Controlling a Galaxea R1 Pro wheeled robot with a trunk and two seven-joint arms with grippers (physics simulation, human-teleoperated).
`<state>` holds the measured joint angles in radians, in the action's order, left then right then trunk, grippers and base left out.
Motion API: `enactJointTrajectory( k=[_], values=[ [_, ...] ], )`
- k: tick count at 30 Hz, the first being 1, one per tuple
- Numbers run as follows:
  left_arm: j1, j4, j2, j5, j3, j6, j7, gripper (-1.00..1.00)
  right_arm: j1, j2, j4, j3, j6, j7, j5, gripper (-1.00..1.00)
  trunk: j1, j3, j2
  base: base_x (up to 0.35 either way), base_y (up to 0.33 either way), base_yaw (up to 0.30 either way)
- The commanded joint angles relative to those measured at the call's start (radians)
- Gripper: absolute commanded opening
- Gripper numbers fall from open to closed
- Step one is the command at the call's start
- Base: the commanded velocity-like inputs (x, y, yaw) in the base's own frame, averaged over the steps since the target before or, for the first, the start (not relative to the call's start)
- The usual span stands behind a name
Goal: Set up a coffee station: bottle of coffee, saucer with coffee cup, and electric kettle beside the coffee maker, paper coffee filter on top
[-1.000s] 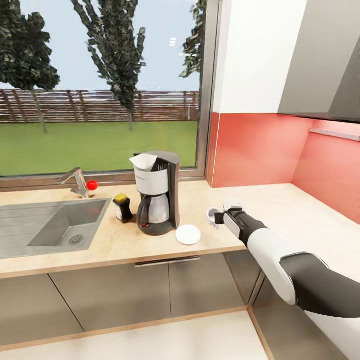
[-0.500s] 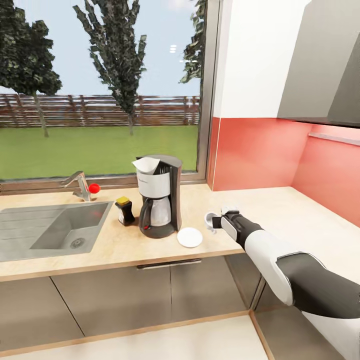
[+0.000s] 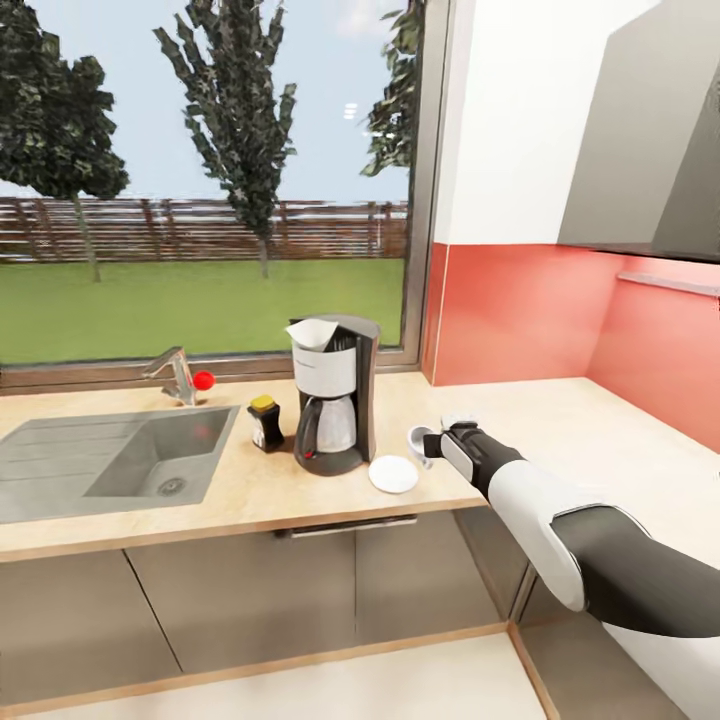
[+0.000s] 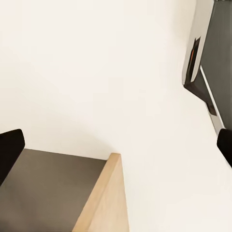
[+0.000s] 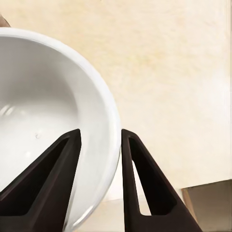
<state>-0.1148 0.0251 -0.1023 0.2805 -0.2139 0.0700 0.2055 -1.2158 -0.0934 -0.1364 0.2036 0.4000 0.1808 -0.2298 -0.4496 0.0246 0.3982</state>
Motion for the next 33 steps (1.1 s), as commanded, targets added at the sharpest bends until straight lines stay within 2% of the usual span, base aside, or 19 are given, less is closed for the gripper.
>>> enactJointTrajectory(
  k=[1, 11, 18, 33],
  values=[
    [0.0, 0.002, 0.0, 0.009, -0.008, 0.001, 0.003, 1.0, -0.001, 0.0, -0.002, 0.008, 0.005, 0.005, -0.011, -1.0, -0.001, 0.001, 0.002, -0.059, 0.001, 0.0],
    [0.0, 0.002, -0.001, 0.009, -0.007, 0.001, 0.003, 1.0, -0.001, 0.0, -0.002, 0.008, 0.005, 0.005, -0.011, -1.0, -0.001, -0.014, 0.002, -0.006, 0.003, 0.0],
    [-0.001, 0.002, -0.002, 0.009, -0.007, 0.001, 0.003, 1.0, -0.001, 0.0, -0.003, 0.009, 0.005, 0.005, -0.011, -1.0, -0.001, -0.016, 0.002, 0.0, 0.151, 0.0],
    [-0.002, 0.001, -0.002, 0.009, -0.005, 0.001, 0.003, 1.0, -0.001, 0.001, 0.022, 0.008, 0.005, 0.005, -0.008, -1.0, -0.001, -0.016, 0.002, 0.002, 0.009, 0.0]
  ],
)
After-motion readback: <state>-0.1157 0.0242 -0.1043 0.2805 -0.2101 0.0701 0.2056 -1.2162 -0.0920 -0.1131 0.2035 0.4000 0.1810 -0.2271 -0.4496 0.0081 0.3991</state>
